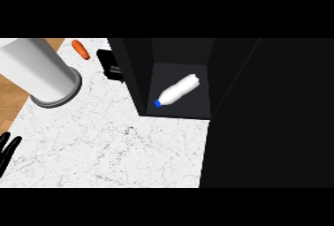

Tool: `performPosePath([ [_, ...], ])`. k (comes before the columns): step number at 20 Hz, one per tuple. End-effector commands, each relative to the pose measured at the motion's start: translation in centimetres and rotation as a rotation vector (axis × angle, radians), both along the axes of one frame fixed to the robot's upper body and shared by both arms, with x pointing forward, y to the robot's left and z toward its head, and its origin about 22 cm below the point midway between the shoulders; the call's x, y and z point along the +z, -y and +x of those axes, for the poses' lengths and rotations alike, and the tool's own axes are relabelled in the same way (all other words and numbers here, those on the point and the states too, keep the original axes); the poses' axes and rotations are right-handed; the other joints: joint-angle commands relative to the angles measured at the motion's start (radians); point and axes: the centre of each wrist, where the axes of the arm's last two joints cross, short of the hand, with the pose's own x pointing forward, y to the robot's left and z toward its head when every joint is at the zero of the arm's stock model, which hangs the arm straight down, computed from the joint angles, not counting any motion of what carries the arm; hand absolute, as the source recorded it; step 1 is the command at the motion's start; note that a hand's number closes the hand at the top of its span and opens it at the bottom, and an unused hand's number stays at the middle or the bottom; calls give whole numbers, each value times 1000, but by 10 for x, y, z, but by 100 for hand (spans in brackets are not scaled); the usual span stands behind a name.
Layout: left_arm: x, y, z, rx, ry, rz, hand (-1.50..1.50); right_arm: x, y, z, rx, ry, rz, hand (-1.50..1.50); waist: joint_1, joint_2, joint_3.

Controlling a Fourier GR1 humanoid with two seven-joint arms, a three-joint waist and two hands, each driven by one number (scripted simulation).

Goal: Pick up the bottled water, place it into the cabinet and close the cabinet

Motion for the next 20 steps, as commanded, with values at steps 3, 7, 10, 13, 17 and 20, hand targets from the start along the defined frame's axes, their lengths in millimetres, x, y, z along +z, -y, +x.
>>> performPosePath([
  [3,7,-15,-4,-13,4,16,-150,46,-29,-13,-12,168,-84,150,9,7,1],
  [7,9,-24,-8,-27,0,27,-150,41,-47,-2,-3,134,-79,150,19,3,1],
  [10,9,-31,-10,-13,2,12,-150,44,-63,6,13,130,-54,150,29,7,-1],
  [13,14,-33,-12,-43,7,3,-150,45,-76,17,10,117,-41,150,53,6,2],
  [17,16,-46,-13,-24,19,31,-150,53,-96,28,-9,101,-21,150,55,11,2],
  [20,17,-52,-15,-25,24,24,-150,55,-113,40,-39,71,4,150,64,21,4],
])
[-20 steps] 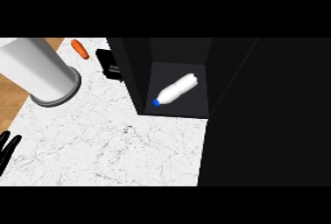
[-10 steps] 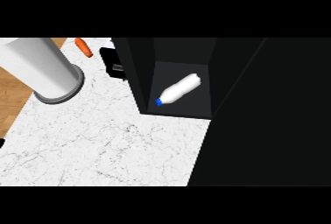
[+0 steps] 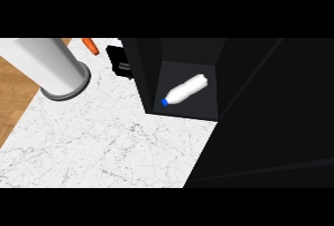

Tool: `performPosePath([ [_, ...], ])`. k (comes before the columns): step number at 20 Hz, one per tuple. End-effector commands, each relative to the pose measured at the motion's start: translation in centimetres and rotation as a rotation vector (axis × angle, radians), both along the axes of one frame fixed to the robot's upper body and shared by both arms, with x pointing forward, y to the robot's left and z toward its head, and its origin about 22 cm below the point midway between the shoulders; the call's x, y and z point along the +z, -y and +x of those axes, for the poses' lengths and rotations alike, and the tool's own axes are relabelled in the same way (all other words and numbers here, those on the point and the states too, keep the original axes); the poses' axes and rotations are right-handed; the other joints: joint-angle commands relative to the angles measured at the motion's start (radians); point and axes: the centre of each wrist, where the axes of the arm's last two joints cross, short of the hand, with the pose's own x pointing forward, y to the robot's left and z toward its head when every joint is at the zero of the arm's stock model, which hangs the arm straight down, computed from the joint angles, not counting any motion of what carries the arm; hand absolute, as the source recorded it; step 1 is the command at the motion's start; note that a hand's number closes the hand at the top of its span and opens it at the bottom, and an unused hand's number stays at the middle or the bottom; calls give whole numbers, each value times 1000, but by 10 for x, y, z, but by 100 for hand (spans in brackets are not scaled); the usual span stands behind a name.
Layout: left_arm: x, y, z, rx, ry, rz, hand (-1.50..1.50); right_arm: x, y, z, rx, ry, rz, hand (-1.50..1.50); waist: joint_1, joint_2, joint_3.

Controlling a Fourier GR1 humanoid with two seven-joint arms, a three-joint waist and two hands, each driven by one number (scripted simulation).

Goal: Pick up the bottled water, place it into the cabinet and close the cabinet

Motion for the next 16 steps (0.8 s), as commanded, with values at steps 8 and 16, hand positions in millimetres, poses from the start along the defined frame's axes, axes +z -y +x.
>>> performPosePath([
  [8,10,-20,-2,-39,23,-15,-150,33,-100,26,188,-95,-86,150,36,25,9],
  [16,10,-53,-36,14,25,-26,-150,87,-144,73,310,-115,-111,150,0,24,19],
])
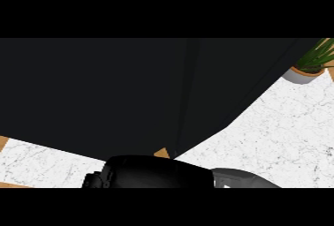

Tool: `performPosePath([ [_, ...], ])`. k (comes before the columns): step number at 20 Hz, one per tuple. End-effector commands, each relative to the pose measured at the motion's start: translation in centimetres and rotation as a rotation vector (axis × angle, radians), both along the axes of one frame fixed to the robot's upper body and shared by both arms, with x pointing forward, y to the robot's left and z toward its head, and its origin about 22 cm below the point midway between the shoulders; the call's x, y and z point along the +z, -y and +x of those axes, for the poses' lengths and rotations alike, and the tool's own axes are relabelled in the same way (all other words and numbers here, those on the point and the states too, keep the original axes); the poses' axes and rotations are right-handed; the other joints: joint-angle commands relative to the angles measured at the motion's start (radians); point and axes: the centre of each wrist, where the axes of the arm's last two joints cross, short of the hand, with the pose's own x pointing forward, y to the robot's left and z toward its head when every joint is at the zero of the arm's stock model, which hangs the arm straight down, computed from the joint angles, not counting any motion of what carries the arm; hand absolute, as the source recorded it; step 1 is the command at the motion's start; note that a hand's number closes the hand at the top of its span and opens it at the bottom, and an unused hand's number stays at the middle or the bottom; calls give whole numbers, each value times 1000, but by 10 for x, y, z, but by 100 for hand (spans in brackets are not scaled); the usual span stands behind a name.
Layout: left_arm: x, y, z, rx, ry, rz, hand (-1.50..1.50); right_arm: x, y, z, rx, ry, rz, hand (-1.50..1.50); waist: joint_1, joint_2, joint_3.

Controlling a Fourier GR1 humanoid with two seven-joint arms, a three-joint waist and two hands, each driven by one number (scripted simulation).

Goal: Pick up the bottled water, place it into the cabinet and close the cabinet

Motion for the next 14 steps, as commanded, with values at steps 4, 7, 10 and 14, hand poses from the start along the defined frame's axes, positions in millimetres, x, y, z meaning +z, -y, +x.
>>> performPosePath([
  [4,1,-22,-37,50,11,2,-150,12,-22,51,-19,-177,-26,150,-53,1,6],
  [7,11,-30,-40,48,-4,11,-150,7,-26,75,-45,-226,-9,150,-68,4,6],
  [10,-1,-25,-45,71,-2,5,-150,0,-25,90,-50,-275,-30,150,-89,4,6],
  [14,-9,-27,-59,108,6,-16,-150,-25,13,123,-106,-295,-8,150,-99,5,6],
])
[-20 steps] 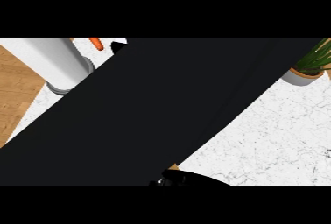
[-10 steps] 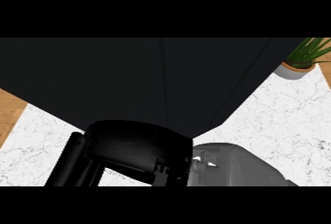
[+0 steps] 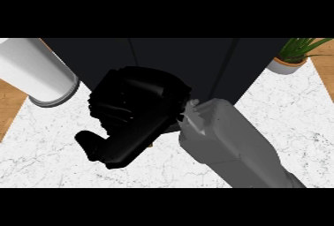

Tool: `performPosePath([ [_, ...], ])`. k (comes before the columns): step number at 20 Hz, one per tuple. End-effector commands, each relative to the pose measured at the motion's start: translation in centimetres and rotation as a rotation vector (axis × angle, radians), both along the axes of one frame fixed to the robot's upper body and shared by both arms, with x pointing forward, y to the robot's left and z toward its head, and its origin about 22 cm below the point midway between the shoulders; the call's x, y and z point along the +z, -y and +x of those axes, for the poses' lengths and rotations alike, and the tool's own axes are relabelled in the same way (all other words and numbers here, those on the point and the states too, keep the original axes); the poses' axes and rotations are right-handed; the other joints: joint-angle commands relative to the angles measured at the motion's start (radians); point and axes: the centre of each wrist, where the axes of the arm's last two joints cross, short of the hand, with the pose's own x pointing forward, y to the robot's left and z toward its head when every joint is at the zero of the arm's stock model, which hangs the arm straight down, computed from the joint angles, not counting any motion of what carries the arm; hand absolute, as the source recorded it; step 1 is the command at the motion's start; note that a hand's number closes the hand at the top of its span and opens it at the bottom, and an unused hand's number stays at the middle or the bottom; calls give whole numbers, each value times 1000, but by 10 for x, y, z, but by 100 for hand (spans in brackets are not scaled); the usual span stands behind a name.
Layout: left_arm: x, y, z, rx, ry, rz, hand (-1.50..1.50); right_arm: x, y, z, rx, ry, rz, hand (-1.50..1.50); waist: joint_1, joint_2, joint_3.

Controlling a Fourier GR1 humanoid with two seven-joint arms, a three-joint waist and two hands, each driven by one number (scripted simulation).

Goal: Pick up the bottled water, place it into the cabinet and close the cabinet

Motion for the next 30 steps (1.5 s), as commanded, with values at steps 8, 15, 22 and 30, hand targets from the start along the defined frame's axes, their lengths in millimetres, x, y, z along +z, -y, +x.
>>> performPosePath([
  [8,1,1,-9,-26,21,-14,-150,-35,42,64,-184,6,41,150,-18,3,0],
  [15,5,-6,-11,-26,29,-22,-150,-21,46,80,-254,167,51,150,-14,4,0],
  [22,-3,8,-3,-40,19,-28,-150,13,48,93,-366,265,118,-150,-1,7,0],
  [30,-1,4,2,-50,29,-6,-150,30,49,94,-448,315,114,-150,-5,6,-1],
])
